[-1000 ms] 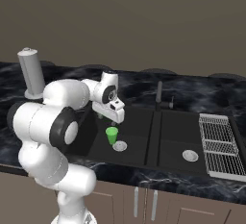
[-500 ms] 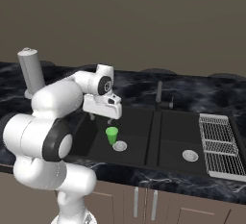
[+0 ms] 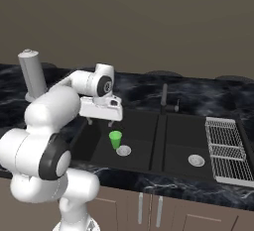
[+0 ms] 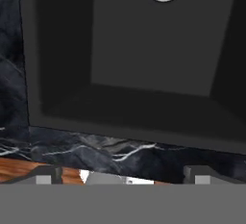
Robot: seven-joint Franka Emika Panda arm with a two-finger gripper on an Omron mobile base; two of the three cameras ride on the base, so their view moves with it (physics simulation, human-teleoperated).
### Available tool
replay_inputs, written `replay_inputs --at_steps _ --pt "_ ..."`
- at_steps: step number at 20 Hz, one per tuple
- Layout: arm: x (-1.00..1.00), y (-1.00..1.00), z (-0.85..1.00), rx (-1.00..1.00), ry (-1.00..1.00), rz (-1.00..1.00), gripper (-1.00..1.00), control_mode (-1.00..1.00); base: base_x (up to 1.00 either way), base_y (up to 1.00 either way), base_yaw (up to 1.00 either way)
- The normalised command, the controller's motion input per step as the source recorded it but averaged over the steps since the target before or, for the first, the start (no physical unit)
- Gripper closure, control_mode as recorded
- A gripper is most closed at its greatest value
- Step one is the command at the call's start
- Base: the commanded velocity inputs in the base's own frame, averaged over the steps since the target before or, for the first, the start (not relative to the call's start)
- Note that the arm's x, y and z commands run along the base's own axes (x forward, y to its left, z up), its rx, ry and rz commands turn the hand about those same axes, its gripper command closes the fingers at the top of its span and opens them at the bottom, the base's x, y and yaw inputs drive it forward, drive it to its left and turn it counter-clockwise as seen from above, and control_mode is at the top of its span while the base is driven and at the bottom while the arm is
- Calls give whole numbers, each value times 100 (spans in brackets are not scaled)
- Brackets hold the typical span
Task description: Place the cup in the left basin and the bowl in the right basin of the sink.
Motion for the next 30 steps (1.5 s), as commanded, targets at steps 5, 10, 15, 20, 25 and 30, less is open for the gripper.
replay_inputs --at_steps 5,10,15,20,25,30 --pt "-34 25 32 -5 -16 28 -100 -100 0 0 0" --pt "-15 5 6 -1 -4 9 -100 -100 0 0 0" --pt "-9 0 0 0 -1 0 -100 -100 0 0 0" --pt "-51 4 15 -4 -23 0 -100 -100 0 0 0" --pt "0 0 0 0 0 0 -100 100 -23 -1 0" --pt "0 0 0 0 0 0 -100 100 -24 -13 -7"
